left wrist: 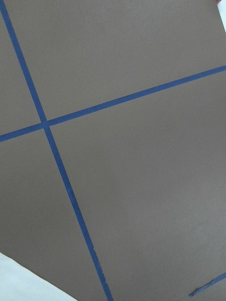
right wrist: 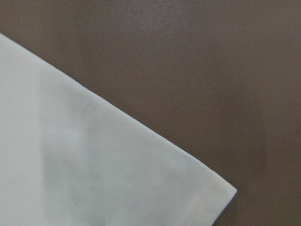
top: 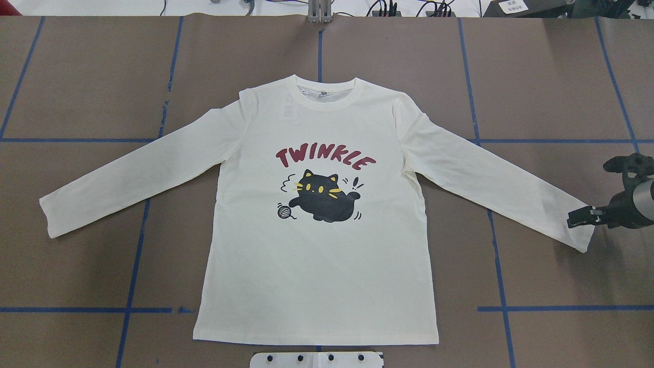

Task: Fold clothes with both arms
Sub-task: 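Grasp the sleeve cuff with the right gripper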

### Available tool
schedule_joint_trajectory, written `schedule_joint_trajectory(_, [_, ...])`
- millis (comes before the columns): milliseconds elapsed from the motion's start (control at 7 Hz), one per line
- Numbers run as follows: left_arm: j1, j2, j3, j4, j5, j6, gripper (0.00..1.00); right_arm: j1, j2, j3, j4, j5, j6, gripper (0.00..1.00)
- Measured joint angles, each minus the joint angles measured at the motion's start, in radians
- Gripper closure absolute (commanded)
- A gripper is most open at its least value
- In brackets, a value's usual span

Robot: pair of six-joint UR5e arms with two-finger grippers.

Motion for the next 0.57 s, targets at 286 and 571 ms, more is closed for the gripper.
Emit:
schedule_joint_trajectory(286, [0.000,0.000,0.000,-0.001,0.000,0.000,0.00,-0.003,-0.002,-0.006,-0.002,0.000,-0.001,0.00])
schedule_joint_trajectory(571, [0.000,-0.001,0.000,-0.002,0.000,0.001,0.00,-0.005,-0.001,-0.011,-0.002,0.003,-0.002,0.31])
